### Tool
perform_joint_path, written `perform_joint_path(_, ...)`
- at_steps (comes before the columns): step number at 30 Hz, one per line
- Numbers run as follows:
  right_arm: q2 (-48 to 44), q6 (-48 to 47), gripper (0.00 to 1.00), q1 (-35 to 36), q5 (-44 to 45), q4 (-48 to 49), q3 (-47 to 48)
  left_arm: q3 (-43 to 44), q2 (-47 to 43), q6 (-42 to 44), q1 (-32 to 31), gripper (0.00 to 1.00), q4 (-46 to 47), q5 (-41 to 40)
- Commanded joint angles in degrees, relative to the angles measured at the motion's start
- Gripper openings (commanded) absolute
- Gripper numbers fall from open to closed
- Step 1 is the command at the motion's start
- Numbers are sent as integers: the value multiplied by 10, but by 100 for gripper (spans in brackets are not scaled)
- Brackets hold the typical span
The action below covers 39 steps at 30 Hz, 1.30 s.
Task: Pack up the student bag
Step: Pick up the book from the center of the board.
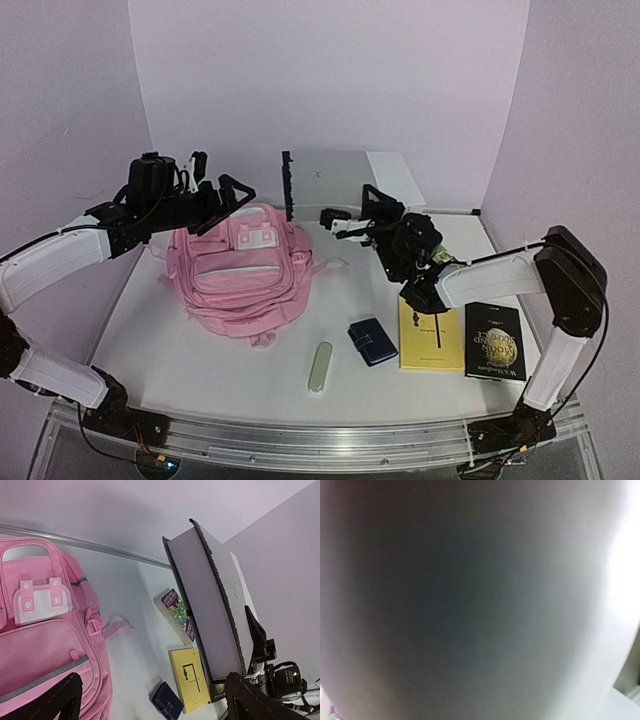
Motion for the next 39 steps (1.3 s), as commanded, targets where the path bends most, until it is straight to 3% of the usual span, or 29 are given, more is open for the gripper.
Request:
perform_joint_path(1, -55, 68, 22, 7, 28, -30, -26, -1, -35, 72, 3, 100, -5, 35)
perform_joint_path(3, -78, 106, 20, 7, 46, -110, -24, 8, -35, 94, 4, 100, -31, 46)
perform_joint_path(6, -146, 326, 20, 5, 13, -462, 41, 19, -38, 123, 4, 100, -64, 73)
perform_joint_path(9, -156, 548, 22, -20, -136, -840, 193, 32, -44, 169, 4, 100, -97, 124)
perform_joint_path(11, -167, 600, 18, -28, -224, -921, 210, 38, -48, 201, 4, 100, -124, 157)
perform_joint_path(14, -185, 629, 14, -28, -310, -998, 222, 41, -56, 238, 4, 100, -156, 192)
perform_joint_path(22, -182, 626, 19, -28, -513, -1189, 289, 60, -65, 318, -3, 100, -218, 326)
perform_joint_path(27, -162, 605, 21, -28, -573, -1235, 306, 73, -45, 370, -66, 100, -281, 346)
perform_joint_path(33, -141, 622, 16, -28, -541, -1224, 328, 55, -47, 348, -83, 100, -249, 338)
perform_joint_path(39, -119, 658, 11, -28, -349, -1158, 371, 54, -57, 264, -81, 100, -193, 226)
